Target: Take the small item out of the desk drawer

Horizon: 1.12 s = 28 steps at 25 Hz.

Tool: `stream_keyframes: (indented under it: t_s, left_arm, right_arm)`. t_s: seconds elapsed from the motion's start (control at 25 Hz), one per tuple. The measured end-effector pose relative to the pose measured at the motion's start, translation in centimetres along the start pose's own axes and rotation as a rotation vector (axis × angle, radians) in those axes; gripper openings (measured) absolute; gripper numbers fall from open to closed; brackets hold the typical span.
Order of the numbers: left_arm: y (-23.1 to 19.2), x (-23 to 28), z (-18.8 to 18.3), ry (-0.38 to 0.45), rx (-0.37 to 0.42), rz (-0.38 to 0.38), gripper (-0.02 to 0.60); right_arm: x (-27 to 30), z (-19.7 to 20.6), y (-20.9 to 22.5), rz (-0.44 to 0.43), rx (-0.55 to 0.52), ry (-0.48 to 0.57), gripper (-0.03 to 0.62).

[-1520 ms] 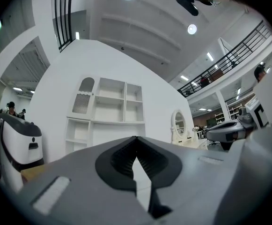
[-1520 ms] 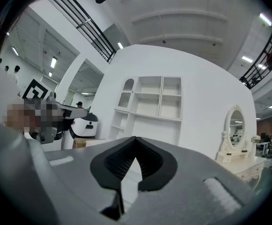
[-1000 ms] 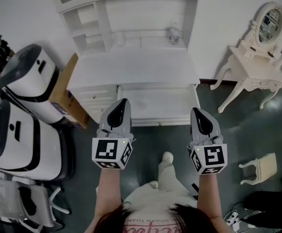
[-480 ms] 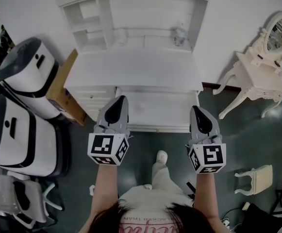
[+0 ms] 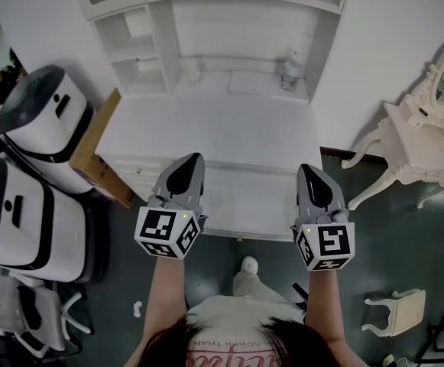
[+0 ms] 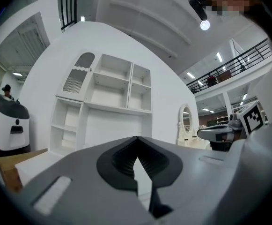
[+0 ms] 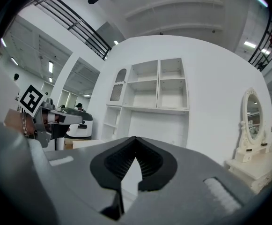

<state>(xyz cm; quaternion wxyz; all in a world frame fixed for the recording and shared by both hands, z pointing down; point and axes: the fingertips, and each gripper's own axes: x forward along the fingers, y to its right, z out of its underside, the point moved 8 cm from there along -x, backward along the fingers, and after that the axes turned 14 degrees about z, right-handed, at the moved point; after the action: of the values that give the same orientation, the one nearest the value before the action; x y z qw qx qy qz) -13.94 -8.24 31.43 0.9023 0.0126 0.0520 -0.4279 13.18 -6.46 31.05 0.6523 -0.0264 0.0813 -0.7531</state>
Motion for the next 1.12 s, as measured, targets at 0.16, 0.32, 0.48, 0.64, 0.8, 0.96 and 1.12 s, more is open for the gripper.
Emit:
stream_keyframes:
  t_s: [0.16,0.32,0.48,0.64,0.8,0.96,1.12]
  left_arm:
    - [-1.4,3.1,-0.4,0.026,0.005,-0.074,0.006]
    - [-2.2,6.0,-0.3,-0.012,0.040,-0.130,0.015]
    - [-2.7,8.0,-0.4,-0.026,0.070,-0.161,0.020]
    - [-3.0,9.3,-0.5,-0.046,0.088,-0.171,0.020]
    - [-3.6,10.4,-0.4,-0.060,0.063,-0.154,0.119]
    - [-4.0,11.3,-0.3,-0.057,0.045,-0.154,0.216]
    - [-4.2,12.2,-0.1,-0.046,0.042,-0.155,0.353]
  right_arm:
    - [3.8,0.0,1.9,-0.025,-0.001,0.008,0.002]
    - [6.9,0.5,4.0,-0.047,-0.002,0.008,0.002]
    - [9.3,1.0,5.5,-0.066,0.012,0.004,0.002]
    - [10.9,1.6,6.2,-0.081,0.025,-0.004,0.002]
    - [12.0,1.8,6.4,-0.099,0.028,-0.001,0.002]
    - [12.6,2.0,6.8,-0.101,0.029,-0.003,0.002]
    - [13.1,2.4,7.3,-0.101,0.031,-0.008,0.002]
